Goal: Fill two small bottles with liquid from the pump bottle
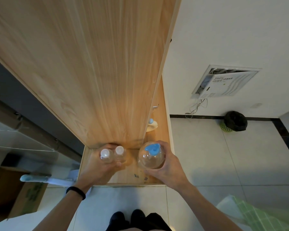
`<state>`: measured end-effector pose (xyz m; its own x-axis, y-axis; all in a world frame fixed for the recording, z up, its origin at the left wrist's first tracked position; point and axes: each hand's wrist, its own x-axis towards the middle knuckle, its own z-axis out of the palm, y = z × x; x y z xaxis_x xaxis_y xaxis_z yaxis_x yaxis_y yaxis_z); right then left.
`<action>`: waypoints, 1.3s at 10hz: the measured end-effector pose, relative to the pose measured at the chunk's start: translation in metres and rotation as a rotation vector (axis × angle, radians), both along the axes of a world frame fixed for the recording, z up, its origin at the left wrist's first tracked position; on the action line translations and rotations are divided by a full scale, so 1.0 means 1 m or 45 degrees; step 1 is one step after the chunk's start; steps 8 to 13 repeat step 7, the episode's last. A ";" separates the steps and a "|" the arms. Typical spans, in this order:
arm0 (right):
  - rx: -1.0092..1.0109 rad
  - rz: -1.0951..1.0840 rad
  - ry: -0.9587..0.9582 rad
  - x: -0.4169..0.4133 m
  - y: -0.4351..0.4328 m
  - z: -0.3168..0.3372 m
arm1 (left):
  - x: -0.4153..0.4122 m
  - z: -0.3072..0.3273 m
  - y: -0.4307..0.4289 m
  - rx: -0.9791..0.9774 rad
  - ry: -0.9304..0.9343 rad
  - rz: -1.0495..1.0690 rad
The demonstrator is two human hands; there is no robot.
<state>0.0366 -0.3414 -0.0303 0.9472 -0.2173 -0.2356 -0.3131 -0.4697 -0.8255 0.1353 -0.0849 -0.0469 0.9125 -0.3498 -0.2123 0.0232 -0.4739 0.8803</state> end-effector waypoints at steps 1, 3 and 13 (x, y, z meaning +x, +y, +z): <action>0.015 0.013 0.014 0.002 0.000 0.001 | 0.002 0.000 0.000 0.035 0.010 -0.002; 0.024 0.036 0.022 0.002 0.000 0.003 | 0.001 0.005 0.000 -0.007 0.084 0.024; -0.021 -0.014 0.081 -0.031 -0.028 0.048 | -0.041 0.029 0.046 -0.289 0.140 0.303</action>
